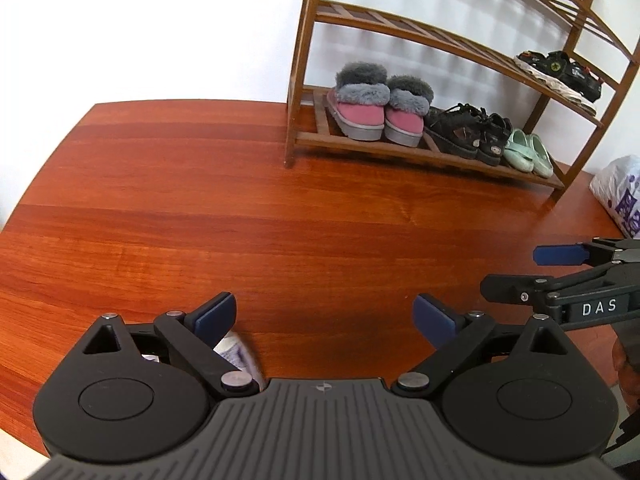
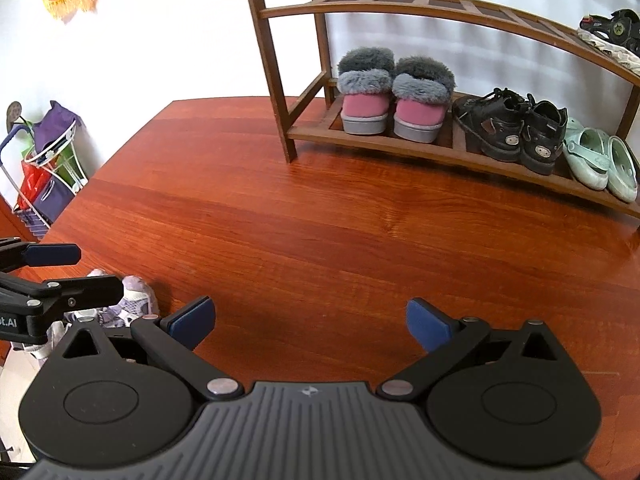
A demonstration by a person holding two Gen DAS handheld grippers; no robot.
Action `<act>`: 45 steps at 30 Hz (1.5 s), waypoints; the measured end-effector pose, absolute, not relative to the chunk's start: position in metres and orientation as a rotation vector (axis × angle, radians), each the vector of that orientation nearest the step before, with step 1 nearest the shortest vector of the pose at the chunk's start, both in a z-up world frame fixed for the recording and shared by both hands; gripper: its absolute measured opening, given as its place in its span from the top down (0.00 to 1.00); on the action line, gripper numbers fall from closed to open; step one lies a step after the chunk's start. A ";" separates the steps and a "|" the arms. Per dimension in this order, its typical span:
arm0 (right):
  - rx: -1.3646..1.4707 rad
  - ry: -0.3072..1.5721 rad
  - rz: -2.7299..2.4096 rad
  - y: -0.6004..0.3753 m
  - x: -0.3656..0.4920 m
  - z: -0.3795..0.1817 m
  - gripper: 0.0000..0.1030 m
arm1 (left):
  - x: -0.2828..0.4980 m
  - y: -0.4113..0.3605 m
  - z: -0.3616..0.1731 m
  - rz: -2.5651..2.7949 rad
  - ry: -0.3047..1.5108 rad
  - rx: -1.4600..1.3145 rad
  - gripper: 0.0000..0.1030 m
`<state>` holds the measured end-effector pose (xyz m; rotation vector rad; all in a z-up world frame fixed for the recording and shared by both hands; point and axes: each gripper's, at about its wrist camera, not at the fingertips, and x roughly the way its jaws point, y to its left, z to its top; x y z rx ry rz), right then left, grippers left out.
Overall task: Organize scattered shoes
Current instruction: 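Open both tools and pull them back from the rack, then lower both tools toward the lilac sneakers on the floor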
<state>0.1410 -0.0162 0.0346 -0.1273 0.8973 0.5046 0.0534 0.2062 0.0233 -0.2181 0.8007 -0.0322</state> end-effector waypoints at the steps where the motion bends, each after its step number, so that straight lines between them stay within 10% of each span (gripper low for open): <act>1: -0.124 0.896 0.500 -0.012 0.137 0.035 0.01 | 0.049 0.211 0.023 -0.047 0.803 -0.210 0.07; 37: -0.079 0.910 0.346 0.084 0.010 0.021 0.01 | -0.016 0.352 -0.059 -0.076 0.867 -0.089 0.08; 45: -0.069 0.916 0.290 0.078 -0.003 0.021 0.01 | -0.006 0.366 -0.087 -0.113 0.882 -0.152 0.32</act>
